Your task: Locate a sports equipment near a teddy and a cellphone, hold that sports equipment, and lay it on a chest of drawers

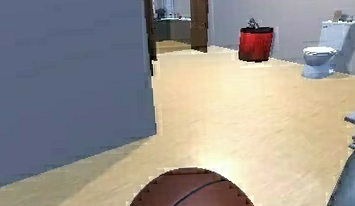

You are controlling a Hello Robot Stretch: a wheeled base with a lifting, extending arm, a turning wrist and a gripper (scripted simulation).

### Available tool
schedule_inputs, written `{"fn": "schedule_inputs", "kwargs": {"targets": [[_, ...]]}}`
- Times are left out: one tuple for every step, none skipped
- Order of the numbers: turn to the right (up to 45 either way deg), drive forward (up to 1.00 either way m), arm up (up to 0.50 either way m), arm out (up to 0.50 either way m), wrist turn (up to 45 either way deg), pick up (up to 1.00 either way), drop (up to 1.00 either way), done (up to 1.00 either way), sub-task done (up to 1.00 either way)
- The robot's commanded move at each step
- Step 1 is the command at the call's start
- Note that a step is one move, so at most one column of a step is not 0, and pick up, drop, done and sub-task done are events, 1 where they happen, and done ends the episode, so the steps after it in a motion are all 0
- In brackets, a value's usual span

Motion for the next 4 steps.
{"fn": "schedule_inputs", "kwargs": {"targets": [[0.0, 1.00, 0.00, 0.00, 0.0, 0.00, 0.00, 0.00, 0.00], [3.0, 0.00, 0.00, 0.00, 0.0, 0.00, 0.00, 0.00, 0.00], [0.0, 1.00, 0.00, 0.00, 0.0, 0.00, 0.00, 0.00, 0.00], [3.0, 0.00, 0.00, 0.00, 0.0, 0.00, 0.00, 0.00, 0.00]]}}
